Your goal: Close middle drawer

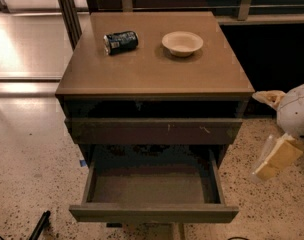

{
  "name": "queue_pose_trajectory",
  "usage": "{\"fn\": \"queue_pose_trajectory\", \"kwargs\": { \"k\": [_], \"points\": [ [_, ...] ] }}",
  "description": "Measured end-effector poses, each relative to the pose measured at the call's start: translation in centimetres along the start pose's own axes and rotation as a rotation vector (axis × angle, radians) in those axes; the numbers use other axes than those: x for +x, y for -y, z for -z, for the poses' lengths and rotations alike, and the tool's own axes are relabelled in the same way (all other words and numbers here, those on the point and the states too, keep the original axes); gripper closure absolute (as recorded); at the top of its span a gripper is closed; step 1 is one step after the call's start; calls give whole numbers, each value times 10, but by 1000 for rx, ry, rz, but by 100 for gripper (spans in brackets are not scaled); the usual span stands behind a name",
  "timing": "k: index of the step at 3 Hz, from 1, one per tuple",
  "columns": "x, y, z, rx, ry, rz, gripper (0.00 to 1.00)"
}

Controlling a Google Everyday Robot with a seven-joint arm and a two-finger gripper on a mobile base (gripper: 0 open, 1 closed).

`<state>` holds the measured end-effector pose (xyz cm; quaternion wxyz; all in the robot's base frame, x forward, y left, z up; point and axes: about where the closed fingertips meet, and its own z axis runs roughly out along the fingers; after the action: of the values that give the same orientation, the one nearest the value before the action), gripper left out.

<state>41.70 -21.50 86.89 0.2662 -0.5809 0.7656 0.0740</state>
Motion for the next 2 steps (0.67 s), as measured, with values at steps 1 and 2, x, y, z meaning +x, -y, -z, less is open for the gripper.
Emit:
{"fn": "queue_pose_trajectory", "kwargs": {
  "k": [1, 2],
  "points": [
    [23, -12, -60, -10, 160, -134, 0],
    [27, -1, -71, 43, 197, -187, 18]
  ]
}}
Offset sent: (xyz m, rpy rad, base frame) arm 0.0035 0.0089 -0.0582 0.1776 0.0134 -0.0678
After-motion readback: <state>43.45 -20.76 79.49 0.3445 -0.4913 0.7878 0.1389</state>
